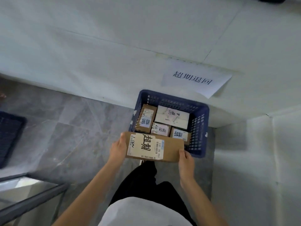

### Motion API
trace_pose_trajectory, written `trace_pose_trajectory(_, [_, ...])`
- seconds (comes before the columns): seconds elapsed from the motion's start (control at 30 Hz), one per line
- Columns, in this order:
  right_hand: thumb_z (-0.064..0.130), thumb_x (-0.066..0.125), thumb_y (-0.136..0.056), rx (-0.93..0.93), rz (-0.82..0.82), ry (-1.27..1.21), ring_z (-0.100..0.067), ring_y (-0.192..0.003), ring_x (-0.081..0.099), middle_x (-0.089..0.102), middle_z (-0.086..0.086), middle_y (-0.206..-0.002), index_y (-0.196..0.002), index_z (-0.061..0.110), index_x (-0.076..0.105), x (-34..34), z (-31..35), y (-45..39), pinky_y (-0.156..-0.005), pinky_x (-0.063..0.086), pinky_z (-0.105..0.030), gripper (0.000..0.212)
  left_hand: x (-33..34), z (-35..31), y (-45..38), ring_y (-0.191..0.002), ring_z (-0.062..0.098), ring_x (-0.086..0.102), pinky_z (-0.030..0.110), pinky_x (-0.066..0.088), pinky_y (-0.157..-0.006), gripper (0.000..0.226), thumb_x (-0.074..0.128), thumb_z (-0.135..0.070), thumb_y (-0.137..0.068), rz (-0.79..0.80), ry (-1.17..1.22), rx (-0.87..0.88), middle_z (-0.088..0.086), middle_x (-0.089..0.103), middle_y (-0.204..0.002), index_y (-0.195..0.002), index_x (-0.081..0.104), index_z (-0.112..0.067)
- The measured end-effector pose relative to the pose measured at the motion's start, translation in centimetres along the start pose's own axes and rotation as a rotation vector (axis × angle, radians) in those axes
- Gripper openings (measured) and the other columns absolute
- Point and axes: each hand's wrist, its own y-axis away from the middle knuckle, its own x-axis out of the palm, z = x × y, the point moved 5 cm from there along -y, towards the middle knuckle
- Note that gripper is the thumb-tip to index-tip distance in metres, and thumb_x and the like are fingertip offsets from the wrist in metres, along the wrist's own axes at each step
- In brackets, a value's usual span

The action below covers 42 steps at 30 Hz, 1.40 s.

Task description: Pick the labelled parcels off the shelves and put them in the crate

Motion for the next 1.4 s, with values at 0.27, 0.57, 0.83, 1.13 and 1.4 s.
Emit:
trace_pose_trajectory(0.27, [0.033,0.047,-0.1,0.156,0.035,-0.077,-0.021,-0.103,0.055,0.059,-0.004,-0.113,-0.112,0.016,0.056,-2.7,1.2,-12.4,-0.095,0.043,-0.038,0.022,11.9,-6.7,-6.6,-0.107,0.026,0.057,0.035,0.042,-0.089,0.056,0.029,-0.055,-0.099,0.107,-0.071,0.012,0.008,0.059,-0.124,-0.14,0.034,-0.019])
trace_pose_trajectory(0.57, [0.044,0.043,-0.101,0.316,0.274,-0.323,-0.018,-0.122,0.05,0.053,-0.005,-0.138,-0.14,0.017,0.045,6.5,1.2,-30.3,-0.103,0.034,-0.025,0.048,18.4,-8.1,-24.0,-0.1,0.023,0.053,0.04,0.045,-0.095,0.043,0.029,-0.043,-0.102,0.014,-0.165,0.072,0.001,0.057,-0.121,-0.136,0.043,-0.021])
trace_pose_trajectory(0.83, [0.056,0.039,-0.098,0.412,0.385,-0.488,-0.023,-0.135,0.043,0.043,-0.01,-0.149,-0.149,0.01,0.032,13.2,1.3,-39.1,-0.117,0.027,-0.033,0.069,20.8,-8.4,-34.2,-0.073,0.011,0.053,0.023,0.032,-0.056,0.04,0.022,-0.035,-0.105,0.0,-0.141,-0.038,-0.001,0.06,-0.085,-0.127,0.047,-0.012])
trace_pose_trajectory(1.13, [0.058,0.045,-0.094,0.385,0.328,-0.359,-0.025,-0.135,0.044,0.046,-0.01,-0.147,-0.147,0.01,0.037,13.5,1.8,-40.8,-0.113,0.029,-0.037,0.072,21.2,-8.4,-33.8,-0.096,0.014,0.053,0.023,0.035,-0.078,0.04,0.027,-0.038,-0.105,-0.057,-0.149,0.079,-0.002,0.053,-0.109,-0.141,0.035,-0.022])
trace_pose_trajectory(1.4, [0.044,0.044,-0.099,-0.021,0.24,0.079,-0.017,-0.108,0.051,0.055,0.0,-0.123,-0.133,0.01,0.052,9.7,5.8,-36.0,-0.097,0.038,-0.033,0.049,19.8,-7.8,-27.3,-0.14,0.028,0.031,0.05,0.03,-0.114,0.057,0.038,-0.039,-0.1,-0.137,-0.332,0.216,0.007,0.026,-0.155,-0.151,0.022,-0.02])
